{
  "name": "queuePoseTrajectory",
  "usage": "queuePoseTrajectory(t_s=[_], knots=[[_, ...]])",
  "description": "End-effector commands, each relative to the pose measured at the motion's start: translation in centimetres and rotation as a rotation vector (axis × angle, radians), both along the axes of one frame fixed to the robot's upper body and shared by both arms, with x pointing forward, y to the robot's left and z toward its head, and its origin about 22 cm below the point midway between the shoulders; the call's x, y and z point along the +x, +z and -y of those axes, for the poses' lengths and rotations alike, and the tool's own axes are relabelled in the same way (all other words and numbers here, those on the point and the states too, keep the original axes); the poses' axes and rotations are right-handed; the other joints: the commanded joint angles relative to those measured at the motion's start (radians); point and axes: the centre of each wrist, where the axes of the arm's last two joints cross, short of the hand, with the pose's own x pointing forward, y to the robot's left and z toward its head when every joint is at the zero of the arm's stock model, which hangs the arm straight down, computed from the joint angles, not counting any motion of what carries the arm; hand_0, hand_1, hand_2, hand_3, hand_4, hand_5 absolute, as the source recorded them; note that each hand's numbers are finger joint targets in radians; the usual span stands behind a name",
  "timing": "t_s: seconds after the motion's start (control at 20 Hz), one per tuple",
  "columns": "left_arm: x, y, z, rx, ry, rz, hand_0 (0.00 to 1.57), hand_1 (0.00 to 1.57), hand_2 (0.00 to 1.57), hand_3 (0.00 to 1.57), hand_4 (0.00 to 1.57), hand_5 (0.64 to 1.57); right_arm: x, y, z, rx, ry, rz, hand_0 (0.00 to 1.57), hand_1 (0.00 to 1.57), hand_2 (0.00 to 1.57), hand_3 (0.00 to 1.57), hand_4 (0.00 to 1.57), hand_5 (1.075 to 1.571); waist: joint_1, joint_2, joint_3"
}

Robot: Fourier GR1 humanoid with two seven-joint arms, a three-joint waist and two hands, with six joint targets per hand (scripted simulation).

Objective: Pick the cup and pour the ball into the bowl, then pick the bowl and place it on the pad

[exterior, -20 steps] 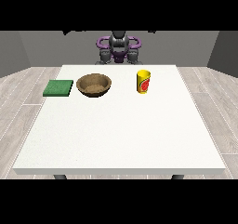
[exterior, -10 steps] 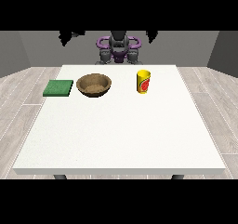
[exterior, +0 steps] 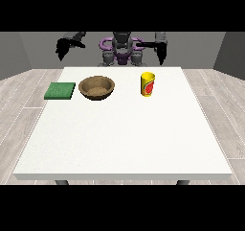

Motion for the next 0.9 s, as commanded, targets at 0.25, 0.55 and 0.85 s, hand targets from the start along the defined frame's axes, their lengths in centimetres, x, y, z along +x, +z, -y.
queuePoseTrajectory(t_s=[0.25, 0.55, 0.85], knots=[[1.5, -7.4, -1.1, 0.017, 0.05, 0.024, 0.0, 0.0, 0.0, 0.0, 0.0, 1.486, 1.7, 2.0, 1.5, -0.022, 0.022, 0.057, 0.0, 0.0, 0.0, 0.0, 0.19, 1.571, -0.028, 0.05, 0.0], [2.4, -10.6, 0.7, 0.001, 0.071, -0.014, 0.0, 0.0, 0.0, 0.0, 0.0, 1.45, 1.9, 1.7, 1.8, -0.021, 0.036, 0.018, 0.0, 0.0, 0.0, 0.0, 0.2, 1.571, -0.057, 0.022, -0.0001], [4.0, -11.7, -1.1, -0.024, 0.134, 0.003, 0.0, 0.0, 0.0, 0.0, 0.0, 1.464, 2.3, 4.6, 3.5, -0.02, 0.048, 0.058, 0.0, 0.0, 0.0, 0.0, 0.09, 1.571, -0.098, 0.063, -0.0003]])
